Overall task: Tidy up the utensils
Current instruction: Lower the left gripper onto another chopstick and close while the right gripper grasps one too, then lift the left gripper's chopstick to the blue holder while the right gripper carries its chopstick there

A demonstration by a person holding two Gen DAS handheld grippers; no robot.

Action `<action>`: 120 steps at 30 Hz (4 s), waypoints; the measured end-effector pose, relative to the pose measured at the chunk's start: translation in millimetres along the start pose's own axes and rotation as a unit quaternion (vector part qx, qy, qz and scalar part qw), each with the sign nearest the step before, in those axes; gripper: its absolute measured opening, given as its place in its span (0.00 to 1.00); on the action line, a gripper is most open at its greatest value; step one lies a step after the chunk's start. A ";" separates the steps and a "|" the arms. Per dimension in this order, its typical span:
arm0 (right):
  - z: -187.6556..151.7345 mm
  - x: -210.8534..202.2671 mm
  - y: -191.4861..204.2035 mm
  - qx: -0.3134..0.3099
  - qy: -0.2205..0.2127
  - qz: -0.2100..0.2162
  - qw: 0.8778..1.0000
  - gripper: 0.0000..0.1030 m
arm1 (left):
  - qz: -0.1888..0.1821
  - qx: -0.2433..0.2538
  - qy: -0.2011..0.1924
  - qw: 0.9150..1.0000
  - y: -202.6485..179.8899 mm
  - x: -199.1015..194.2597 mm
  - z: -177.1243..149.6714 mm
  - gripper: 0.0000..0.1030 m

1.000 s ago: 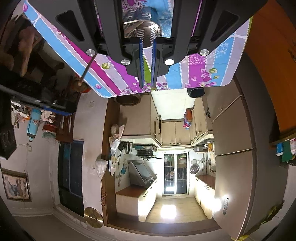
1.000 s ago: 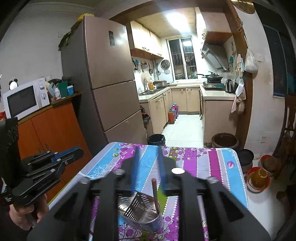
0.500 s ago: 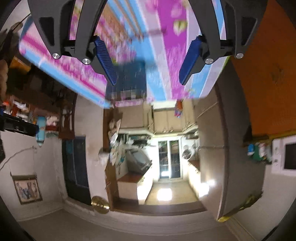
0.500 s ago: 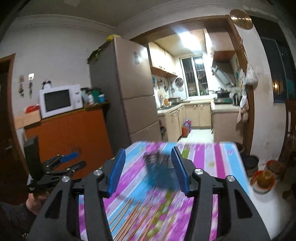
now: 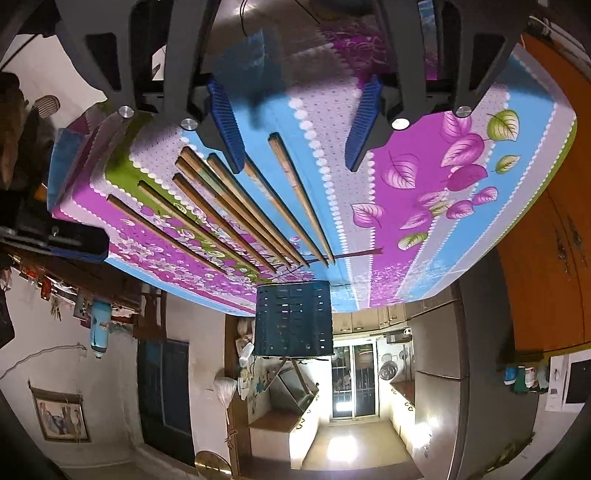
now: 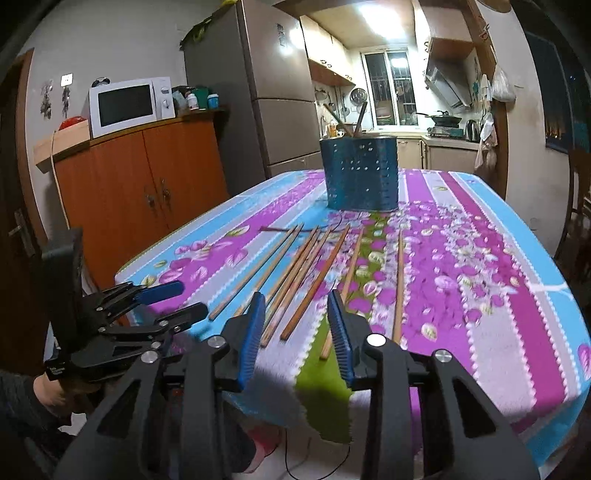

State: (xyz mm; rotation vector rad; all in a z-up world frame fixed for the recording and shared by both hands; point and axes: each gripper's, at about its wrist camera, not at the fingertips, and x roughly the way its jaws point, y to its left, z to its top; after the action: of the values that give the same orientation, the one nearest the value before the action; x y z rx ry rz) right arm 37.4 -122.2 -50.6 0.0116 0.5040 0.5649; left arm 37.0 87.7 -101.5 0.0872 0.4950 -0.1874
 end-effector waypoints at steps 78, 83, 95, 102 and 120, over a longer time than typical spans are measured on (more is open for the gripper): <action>-33.7 68.8 15.3 -0.002 -0.014 -0.075 0.997 0.07 | 0.039 0.016 -0.053 0.998 -52.8 29.3 -15.5 0.10; -33.9 62.9 11.2 0.003 -0.024 -0.077 0.997 0.06 | 0.039 0.014 -0.051 0.998 -51.0 26.7 -14.2 0.09; 7.4 9.0 21.3 -0.047 -0.090 -0.080 0.992 0.05 | 0.046 0.024 -0.128 0.990 -47.4 -24.8 24.0 0.08; 62.9 -20.6 22.0 -0.083 -0.141 -0.066 0.984 0.05 | 0.045 0.035 -0.181 0.982 -48.3 -46.7 60.1 0.08; 170.8 23.1 -13.5 -0.080 -0.088 -0.027 0.993 0.05 | -0.004 0.030 -0.161 0.987 -19.1 -7.5 184.0 0.07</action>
State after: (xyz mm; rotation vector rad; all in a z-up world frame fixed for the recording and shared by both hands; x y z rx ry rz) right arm 139.7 -100.4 87.1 -0.1050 0.2862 0.5440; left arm 112.1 46.5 62.7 0.1113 0.1675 -0.2190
